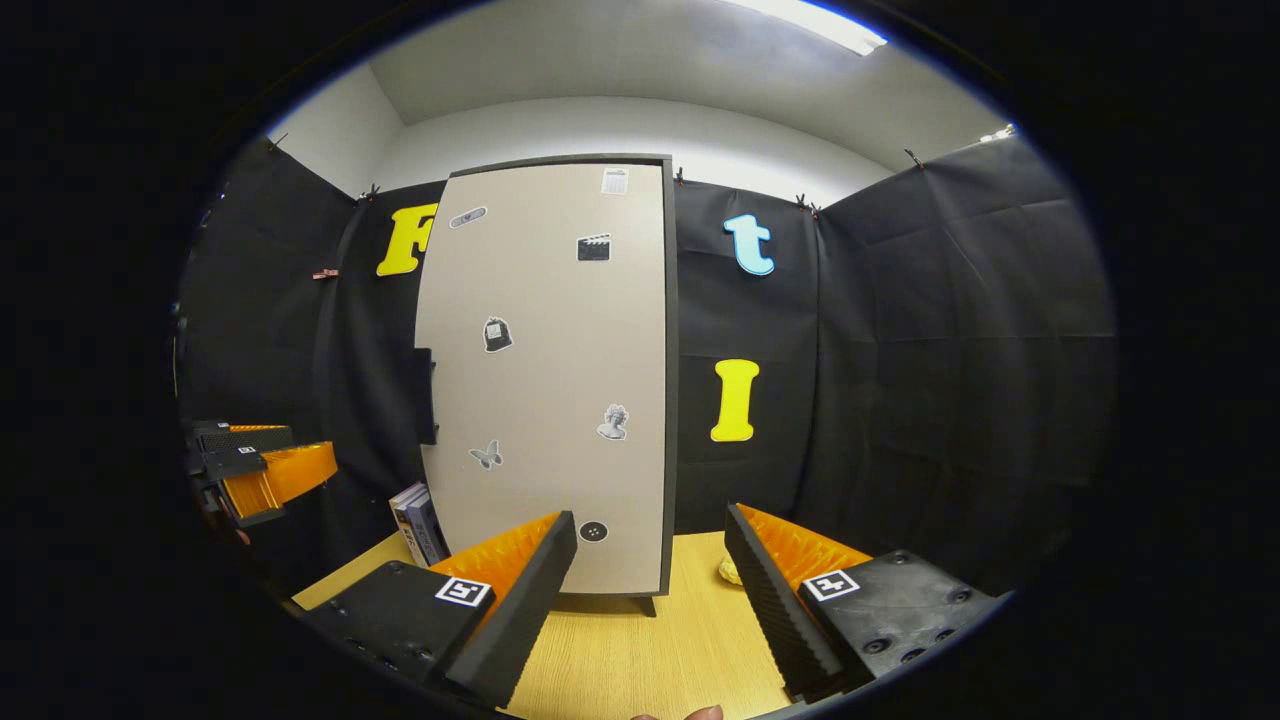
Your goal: Open the cabinet door with the right hand, grasp the bottle in the cabinet with the left hand and place it on the coaster, then close the cabinet door with the right hand.
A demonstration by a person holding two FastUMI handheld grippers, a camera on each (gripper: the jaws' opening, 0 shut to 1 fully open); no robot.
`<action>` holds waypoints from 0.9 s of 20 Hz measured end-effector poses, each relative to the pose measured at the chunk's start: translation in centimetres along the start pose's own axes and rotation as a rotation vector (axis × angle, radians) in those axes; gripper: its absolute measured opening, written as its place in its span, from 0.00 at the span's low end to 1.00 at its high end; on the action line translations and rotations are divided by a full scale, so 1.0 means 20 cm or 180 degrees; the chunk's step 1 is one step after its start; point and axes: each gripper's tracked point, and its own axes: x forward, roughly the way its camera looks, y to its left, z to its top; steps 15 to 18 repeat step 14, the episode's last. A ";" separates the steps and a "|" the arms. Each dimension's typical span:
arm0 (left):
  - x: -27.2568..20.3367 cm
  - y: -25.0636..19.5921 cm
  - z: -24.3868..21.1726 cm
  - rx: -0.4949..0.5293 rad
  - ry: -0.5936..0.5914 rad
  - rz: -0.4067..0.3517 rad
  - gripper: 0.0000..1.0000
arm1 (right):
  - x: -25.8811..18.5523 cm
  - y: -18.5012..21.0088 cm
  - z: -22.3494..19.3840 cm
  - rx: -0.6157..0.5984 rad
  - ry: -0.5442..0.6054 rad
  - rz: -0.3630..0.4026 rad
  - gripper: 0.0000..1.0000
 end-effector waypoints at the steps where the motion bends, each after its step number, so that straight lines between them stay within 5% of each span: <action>1: 0.00 0.00 0.01 0.0003 -0.0004 0.0003 0.95 | 0.00 0.00 0.00 0.0003 0.0003 0.0005 0.97; 18: 0.01 -0.01 0.00 0.0018 -0.0004 0.0010 0.94 | 0.01 -0.01 0.00 0.0002 0.0007 0.0016 0.97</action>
